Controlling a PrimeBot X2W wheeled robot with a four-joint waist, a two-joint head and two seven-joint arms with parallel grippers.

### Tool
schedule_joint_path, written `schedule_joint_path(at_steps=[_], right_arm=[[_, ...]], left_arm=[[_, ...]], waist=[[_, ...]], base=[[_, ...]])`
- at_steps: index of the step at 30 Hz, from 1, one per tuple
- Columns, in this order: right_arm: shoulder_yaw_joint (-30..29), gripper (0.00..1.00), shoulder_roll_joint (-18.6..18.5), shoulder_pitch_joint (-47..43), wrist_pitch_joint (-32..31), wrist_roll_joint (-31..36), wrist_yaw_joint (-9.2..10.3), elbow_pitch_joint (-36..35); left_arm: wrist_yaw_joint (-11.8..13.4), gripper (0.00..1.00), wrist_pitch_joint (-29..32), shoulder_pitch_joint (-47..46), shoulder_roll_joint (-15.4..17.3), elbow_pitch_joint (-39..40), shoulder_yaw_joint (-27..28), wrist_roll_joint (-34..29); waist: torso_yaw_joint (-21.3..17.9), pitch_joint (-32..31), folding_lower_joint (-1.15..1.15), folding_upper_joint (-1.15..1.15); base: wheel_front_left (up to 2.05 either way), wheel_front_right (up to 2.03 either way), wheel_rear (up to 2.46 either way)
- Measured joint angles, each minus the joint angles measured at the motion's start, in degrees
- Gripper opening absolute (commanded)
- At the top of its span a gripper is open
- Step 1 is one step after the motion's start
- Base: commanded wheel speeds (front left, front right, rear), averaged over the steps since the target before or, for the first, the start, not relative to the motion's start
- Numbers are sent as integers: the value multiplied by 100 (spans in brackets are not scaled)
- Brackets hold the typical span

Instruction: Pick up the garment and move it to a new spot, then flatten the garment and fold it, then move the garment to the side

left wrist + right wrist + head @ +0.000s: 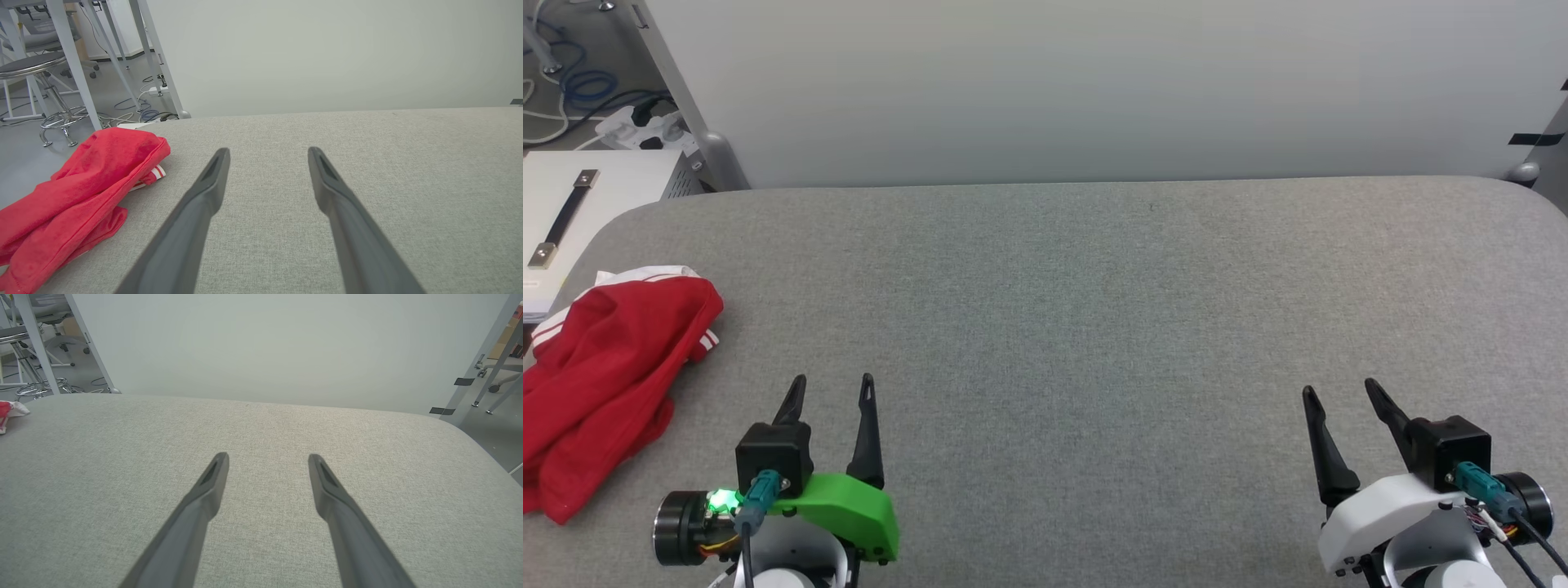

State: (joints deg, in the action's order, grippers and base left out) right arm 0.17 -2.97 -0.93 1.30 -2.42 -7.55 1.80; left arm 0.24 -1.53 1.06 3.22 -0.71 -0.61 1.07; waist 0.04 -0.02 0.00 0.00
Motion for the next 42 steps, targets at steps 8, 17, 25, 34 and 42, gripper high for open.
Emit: schedule_joint_path(at_steps=[8, 17, 25, 34, 42], right_arm=[[10, 100, 0, 60, 76, -135, 0, 34], [1, 100, 0, 105, 100, -294, 0, 31], [-5, 100, 0, 114, 149, -353, 0, 3], [-13, 100, 0, 153, 199, -394, 0, -60], [-14, 100, 0, 162, 205, -444, 0, -144]], left_arm=[[0, 100, -96, -4, 0, 0, -44, 8], [-1, 100, -202, -8, 0, -27, -67, 34], [-10, 100, -305, -30, 0, -115, -77, 92], [-35, 100, -409, -122, 0, -277, -83, 177], [-51, 100, -506, -148, 0, -436, -89, 250]], waist=[[7, -12, 0, 0], [5, -30, 0, 0], [2, -43, 0, 0], [3, -59, 0, 0], [18, -68, 0, 0]], base=[[0, 0, 0], [0, 0, 0], [0, 0, 0], [0, 0, 0], [0, 0, 0]])
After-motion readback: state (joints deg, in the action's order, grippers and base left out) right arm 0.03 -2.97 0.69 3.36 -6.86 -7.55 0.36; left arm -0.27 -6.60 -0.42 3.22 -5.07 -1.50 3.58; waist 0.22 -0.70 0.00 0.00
